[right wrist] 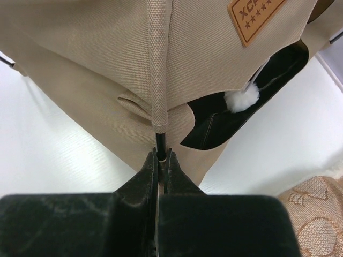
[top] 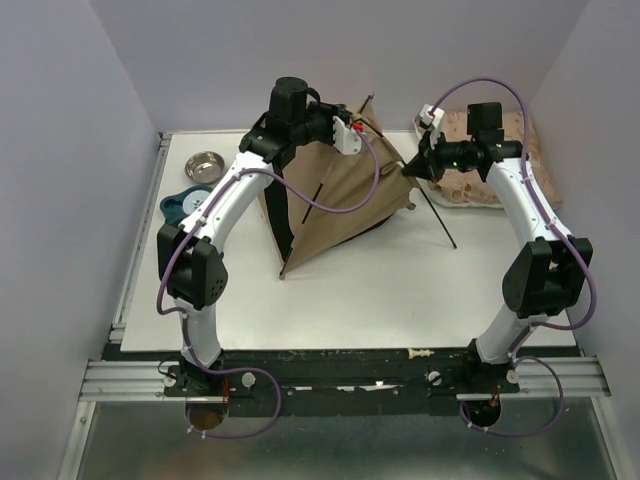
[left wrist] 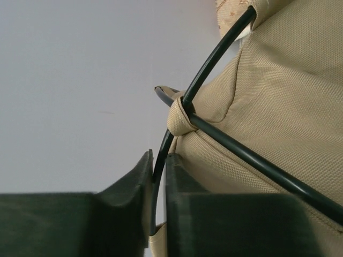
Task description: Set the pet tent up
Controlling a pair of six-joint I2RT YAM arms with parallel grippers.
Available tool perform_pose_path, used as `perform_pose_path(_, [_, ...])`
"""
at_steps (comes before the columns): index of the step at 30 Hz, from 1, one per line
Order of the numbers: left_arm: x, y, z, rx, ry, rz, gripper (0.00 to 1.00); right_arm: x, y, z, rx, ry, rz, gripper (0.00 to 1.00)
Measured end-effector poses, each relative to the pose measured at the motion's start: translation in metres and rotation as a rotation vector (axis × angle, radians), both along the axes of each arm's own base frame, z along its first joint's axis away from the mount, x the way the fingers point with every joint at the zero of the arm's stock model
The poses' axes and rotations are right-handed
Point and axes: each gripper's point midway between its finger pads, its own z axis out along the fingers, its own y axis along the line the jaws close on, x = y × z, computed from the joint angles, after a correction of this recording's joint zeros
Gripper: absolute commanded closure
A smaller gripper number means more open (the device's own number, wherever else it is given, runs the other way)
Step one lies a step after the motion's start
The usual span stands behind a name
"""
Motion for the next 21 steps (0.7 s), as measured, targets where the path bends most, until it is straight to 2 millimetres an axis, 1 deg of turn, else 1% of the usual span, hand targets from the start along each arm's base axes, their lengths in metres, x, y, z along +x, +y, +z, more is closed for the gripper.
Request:
perform_pose_path(1, [0.0,-0.001,0.001,0.002,-0.006,-0.001,1.0,0.0,0.0,0.0,0.0,0.001,0.001,0.99])
perform_pose_path(4, [0.0,-0.003,0.002,-0.009,0.005,0.008,1.0,-0.001,0.0,-0.002,-0.004,0.004,0.0,0.99])
perform_pose_path(8, [0.005,0.003,0.001,-0.067,0.057,0.032,1.0,-0.003,-0.001,-0.007,-0.021,-0.021,0.006,0.99])
perform_pose_path(12, [0.005,0.008,-0.001,-0.129,0.131,0.024,1.0,-0.007,-0.002,-0.01,-0.035,-0.065,0.016,0.99])
perform_pose_path(18, [0.004,0.012,-0.004,-0.21,0.216,-0.011,1.0,-0.007,-0.011,-0.014,-0.049,-0.138,0.023,0.99])
perform_pose_path(21, [0.004,0.012,-0.006,-0.234,0.238,-0.022,1.0,-0.006,-0.022,-0.019,-0.057,-0.159,0.018,0.96])
